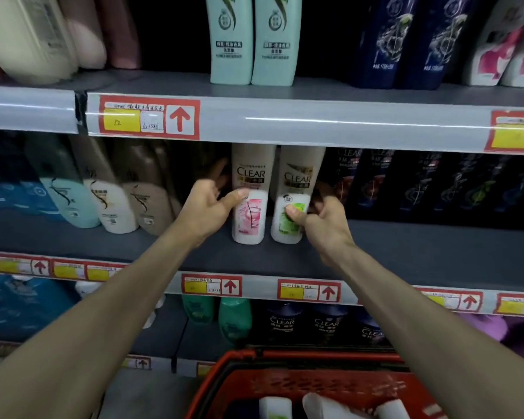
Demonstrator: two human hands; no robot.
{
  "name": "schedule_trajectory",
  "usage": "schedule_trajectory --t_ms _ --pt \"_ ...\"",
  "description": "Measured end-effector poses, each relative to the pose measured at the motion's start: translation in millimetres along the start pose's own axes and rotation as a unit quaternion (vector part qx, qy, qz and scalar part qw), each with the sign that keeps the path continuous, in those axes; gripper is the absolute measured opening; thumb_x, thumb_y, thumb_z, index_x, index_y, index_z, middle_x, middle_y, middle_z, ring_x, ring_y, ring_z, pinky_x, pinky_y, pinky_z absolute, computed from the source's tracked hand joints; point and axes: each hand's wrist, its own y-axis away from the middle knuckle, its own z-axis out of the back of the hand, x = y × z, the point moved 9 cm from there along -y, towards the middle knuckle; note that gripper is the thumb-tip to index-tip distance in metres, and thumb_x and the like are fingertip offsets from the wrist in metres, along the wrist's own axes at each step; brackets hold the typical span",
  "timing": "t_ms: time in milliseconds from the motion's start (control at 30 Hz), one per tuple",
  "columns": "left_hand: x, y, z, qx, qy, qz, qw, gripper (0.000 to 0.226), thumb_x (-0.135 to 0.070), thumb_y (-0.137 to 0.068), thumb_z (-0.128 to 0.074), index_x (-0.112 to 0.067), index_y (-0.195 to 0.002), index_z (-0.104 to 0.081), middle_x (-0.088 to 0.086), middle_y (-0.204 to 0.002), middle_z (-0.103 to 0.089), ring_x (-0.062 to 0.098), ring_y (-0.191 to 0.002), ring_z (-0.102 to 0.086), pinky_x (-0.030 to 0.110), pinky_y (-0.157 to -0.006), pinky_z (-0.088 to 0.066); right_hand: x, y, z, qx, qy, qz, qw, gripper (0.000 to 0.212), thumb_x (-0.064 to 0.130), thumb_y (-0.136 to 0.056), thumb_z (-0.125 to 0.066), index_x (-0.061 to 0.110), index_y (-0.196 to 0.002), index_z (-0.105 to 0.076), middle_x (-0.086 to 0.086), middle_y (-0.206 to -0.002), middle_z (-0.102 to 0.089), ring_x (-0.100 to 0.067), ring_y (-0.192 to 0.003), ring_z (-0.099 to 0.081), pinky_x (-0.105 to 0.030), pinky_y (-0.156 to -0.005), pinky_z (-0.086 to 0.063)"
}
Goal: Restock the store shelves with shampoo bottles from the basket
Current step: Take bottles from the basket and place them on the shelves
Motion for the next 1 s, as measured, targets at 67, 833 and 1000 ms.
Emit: schedule_trajectory --t_ms 67,833,1000 --pt "2 0 1 -0.003 0.006 -0.013 1.0 0.044 -0.009 -0.098 -0.068 -0.001 -0.138 -0.053 0.007 -0.133 -0.067 0.013 -0.125 -0.064 0.025 -0.102 -0.054 2 0 -5 0.008 0.032 0.012 0.999 0.043 0.016 -0.088 -0.08 0.019 -0.125 -0.059 0.002 -0.112 -0.074 -0.01 -0.1 -0.072 -0.032 -0.084 -0.062" --pt "69 -1 -12 -0.12 -0.261 0.077 0.955 0.021 -0.03 -0.092 -0.077 -0.015 -0.107 -0.076 0.006 -0.099 -0.075 0.024 -0.096 -0.071 0.038 -0.084 -0.059 -17 -6 -22 -0.123 0.267 -0.011 0.956 0.044 0.033 -0.092 -0.075 0.005 -0.12 -0.056 -0.018 -0.12 -0.064 -0.038 -0.113 -0.062 -0.041 -0.091 -0.053" --pt "85 -19 -14 -0.118 -0.268 0.094 0.951 0.025 -0.028 -0.097 -0.072 -0.008 -0.112 -0.07 0.008 -0.101 -0.068 0.028 -0.099 -0.068 0.04 -0.083 -0.058 -30 -17 -25 -0.149 0.233 -0.03 0.961 0.039 0.033 -0.093 -0.074 0.004 -0.114 -0.06 -0.015 -0.111 -0.064 -0.036 -0.106 -0.064 -0.032 -0.078 -0.048"
